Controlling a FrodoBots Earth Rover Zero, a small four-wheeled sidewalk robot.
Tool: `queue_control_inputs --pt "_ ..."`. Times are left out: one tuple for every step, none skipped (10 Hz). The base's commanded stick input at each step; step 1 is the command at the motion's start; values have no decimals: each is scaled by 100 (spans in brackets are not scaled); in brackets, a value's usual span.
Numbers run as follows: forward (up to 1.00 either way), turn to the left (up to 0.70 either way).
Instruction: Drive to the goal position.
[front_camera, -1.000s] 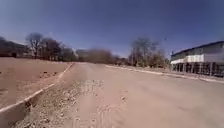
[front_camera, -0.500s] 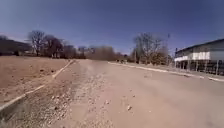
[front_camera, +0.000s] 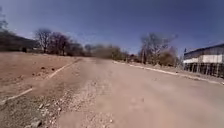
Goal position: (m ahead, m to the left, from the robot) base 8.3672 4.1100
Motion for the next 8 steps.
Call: queue_control_inputs --pt "100 0" --pt "100 0" --pt "100 0" --pt "100 0" --pt "100 0" --pt "100 0" --pt "100 0" --pt "100 0"
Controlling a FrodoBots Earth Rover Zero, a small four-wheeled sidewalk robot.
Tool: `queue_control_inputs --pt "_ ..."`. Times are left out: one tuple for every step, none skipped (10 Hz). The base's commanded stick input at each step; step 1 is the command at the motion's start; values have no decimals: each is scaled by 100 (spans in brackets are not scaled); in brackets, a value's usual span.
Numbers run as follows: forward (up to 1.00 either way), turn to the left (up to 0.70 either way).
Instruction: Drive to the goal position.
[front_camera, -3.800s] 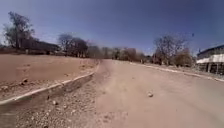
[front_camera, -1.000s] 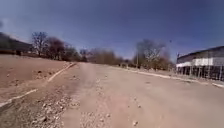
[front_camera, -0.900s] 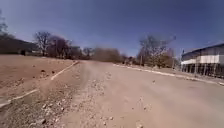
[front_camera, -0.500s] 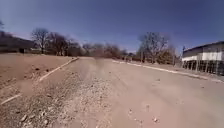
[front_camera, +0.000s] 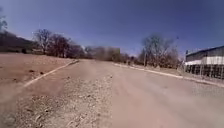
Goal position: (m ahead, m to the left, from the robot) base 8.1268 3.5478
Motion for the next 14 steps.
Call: queue_control_inputs --pt "100 0" --pt "100 0" --pt "100 0" --pt "100 0" --pt "100 0" --pt "100 0" --pt "100 0" --pt "100 0" --pt "100 0" --pt "100 0" --pt "100 0" --pt "100 0" --pt "100 0" --pt "100 0"
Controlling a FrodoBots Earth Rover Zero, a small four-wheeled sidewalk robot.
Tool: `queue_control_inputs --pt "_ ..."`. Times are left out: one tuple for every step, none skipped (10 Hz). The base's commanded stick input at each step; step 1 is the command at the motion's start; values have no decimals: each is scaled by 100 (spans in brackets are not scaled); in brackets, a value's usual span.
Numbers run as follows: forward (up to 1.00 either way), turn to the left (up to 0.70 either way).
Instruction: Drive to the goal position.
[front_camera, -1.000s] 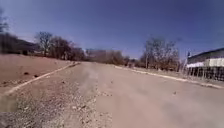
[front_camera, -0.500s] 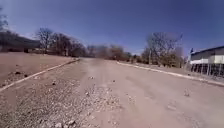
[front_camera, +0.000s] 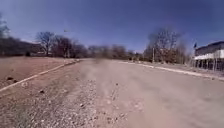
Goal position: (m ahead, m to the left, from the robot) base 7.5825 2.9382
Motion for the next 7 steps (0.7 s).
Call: queue_control_inputs --pt "100 0" --pt "100 0" --pt "100 0" --pt "100 0" --pt "100 0" --pt "100 0" --pt "100 0"
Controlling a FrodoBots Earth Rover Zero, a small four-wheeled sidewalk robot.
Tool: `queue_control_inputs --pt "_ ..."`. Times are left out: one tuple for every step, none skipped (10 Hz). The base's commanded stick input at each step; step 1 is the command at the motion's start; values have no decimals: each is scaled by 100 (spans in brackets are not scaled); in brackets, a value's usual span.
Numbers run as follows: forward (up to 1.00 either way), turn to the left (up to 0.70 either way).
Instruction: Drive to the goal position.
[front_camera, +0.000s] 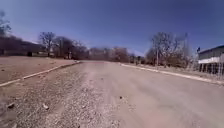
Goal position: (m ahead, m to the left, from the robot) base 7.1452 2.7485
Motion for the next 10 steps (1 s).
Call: queue_control_inputs --pt "100 0" --pt "100 0" --pt "100 0" --pt "100 0" --pt "100 0" --pt "100 0" --pt "100 0" --pt "100 0" --pt "100 0" --pt "100 0"
